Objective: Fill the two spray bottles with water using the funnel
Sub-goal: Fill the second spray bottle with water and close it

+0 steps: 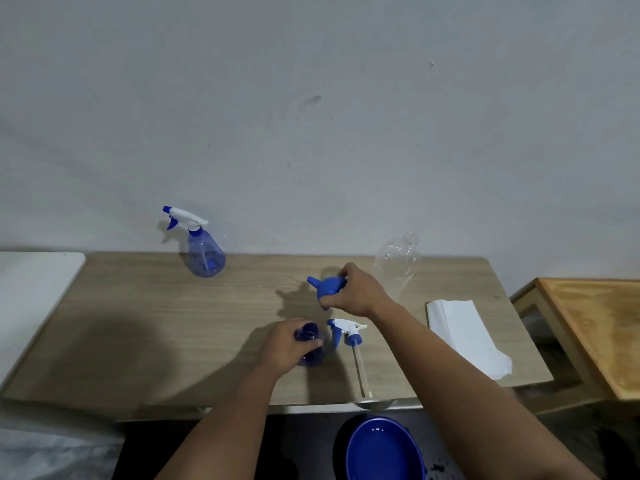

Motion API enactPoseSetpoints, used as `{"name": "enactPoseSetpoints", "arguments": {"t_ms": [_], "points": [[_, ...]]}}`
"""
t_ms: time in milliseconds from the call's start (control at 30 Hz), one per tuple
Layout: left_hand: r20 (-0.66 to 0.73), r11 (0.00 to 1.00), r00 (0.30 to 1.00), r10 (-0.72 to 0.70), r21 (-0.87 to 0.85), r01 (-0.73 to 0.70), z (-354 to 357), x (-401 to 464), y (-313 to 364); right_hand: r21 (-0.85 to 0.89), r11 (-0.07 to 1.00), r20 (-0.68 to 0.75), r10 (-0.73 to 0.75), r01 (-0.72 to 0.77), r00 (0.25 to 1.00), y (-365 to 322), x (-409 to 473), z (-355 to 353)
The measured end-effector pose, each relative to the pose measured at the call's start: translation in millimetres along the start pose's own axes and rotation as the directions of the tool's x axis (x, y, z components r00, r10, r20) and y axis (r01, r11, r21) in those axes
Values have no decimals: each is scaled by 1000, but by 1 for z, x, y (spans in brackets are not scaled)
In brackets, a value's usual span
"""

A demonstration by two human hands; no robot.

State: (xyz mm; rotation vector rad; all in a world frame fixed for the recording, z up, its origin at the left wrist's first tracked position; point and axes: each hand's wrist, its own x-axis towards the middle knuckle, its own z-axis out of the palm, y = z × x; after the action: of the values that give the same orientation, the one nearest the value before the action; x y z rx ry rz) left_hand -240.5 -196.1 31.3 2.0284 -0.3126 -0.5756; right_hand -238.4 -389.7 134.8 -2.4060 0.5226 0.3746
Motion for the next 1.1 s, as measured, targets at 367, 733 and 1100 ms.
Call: {"name": "enactPoseSetpoints", "arguments": {"t_ms": [367,733,1100], "points": [[-10,997,997,71,-4,-71,-1,15,-35,204,974,-166,136,-101,977,42,42,87],[-6,995,996,88,-40,-88,-1,8,-39,-188,966,-215,135,-177,967,40,41,94],[28,993,993,118,-17,-117,-2,5,-36,19,946,-244,318,-324,916,81,3,92]]}}
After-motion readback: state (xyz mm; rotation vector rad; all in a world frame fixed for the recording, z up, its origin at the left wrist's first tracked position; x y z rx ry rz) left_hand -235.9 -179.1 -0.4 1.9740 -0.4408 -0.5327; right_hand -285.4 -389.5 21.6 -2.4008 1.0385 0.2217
